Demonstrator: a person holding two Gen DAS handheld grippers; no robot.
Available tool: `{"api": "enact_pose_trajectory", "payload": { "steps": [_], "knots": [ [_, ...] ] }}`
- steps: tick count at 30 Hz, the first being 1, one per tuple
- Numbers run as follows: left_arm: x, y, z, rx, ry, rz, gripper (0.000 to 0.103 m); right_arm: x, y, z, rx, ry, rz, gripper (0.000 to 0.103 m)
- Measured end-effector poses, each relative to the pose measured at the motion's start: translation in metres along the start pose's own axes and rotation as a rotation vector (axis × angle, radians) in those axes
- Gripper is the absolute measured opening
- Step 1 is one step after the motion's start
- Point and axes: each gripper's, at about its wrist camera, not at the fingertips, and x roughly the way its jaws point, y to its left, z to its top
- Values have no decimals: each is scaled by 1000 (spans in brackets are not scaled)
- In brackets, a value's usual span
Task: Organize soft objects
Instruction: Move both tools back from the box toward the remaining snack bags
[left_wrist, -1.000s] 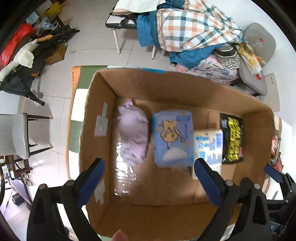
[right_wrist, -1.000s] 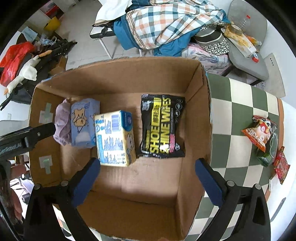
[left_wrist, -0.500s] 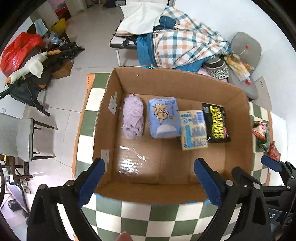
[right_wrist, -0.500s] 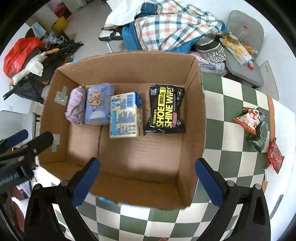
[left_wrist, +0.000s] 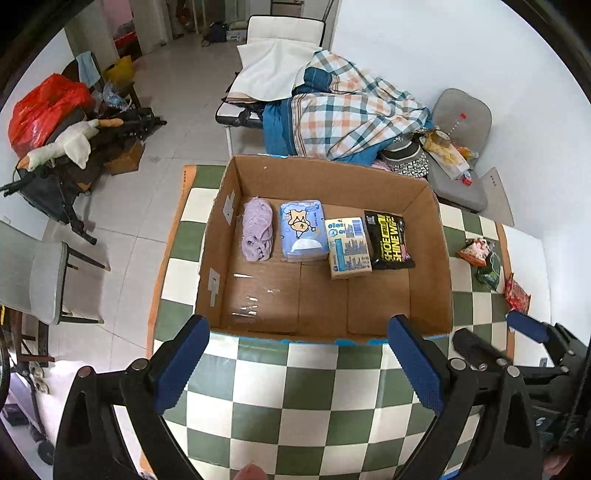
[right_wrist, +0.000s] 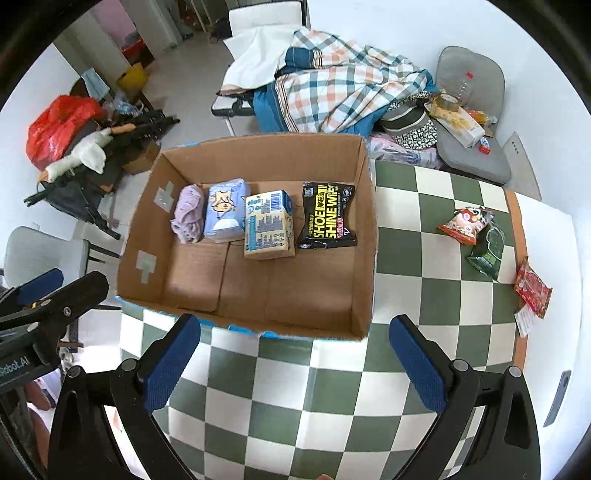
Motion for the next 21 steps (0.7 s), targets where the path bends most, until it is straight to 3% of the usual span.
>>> {"api": "enact_pose_trajectory", "payload": {
  "steps": [8, 12, 16, 21],
  "knots": [
    [-19, -8, 0, 22, -17, 31, 99, -26, -5, -14, 11, -33, 61, 103],
    [-28, -39, 10, 81, -33, 38, 99, -28, -25, -15, 52, -28, 102, 103],
    [-25, -91, 28, 189, -44, 47, 99, -34, -70, -13, 142, -38, 104, 103],
    [2, -169, 57, 317, -29, 15, 99, -41, -160, -11, 290, -51, 34, 103]
  ]
}}
